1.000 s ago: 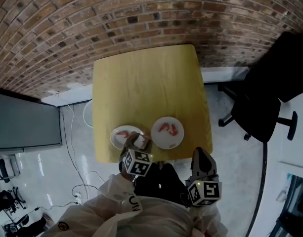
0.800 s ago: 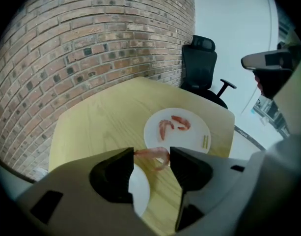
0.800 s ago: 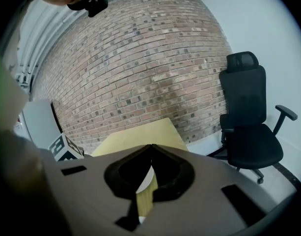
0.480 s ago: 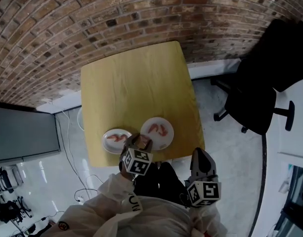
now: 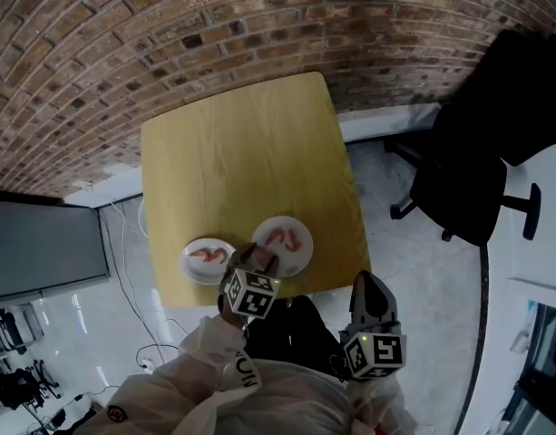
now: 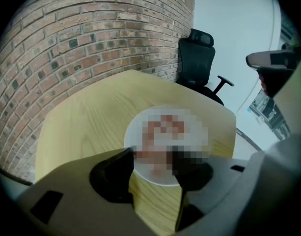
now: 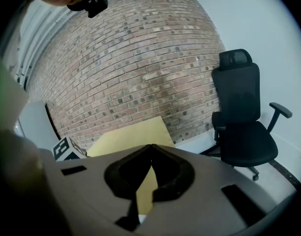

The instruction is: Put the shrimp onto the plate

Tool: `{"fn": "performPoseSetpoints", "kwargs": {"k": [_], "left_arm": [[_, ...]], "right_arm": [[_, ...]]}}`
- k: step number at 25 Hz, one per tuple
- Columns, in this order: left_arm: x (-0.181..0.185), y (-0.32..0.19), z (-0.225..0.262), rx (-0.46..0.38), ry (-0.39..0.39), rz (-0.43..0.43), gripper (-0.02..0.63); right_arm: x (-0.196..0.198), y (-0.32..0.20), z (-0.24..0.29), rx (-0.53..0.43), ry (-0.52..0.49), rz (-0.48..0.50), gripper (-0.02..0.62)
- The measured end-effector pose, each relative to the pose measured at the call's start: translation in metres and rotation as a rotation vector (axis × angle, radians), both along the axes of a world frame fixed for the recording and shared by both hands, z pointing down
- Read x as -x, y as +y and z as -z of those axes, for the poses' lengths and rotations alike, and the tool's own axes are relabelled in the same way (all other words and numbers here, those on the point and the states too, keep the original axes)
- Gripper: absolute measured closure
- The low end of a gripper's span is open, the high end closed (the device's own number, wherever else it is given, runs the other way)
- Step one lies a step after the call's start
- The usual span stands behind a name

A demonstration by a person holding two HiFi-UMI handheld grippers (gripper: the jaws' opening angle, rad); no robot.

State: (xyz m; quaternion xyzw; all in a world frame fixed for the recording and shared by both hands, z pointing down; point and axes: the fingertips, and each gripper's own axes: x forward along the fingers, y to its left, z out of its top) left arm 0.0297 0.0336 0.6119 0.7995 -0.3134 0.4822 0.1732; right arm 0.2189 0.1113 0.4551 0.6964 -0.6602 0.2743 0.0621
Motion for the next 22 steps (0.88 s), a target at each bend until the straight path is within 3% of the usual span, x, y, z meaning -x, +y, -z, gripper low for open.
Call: {"fn": "performPoseSetpoints", "kwargs": {"k": [22], "left_arm": [[0.000, 0.000, 0.002, -0.017, -0.013, 0.004, 0.374]], "right_arm": [[-0.001, -0.011, -0.003, 0.001, 0.003, 0.024, 0.572]]}}
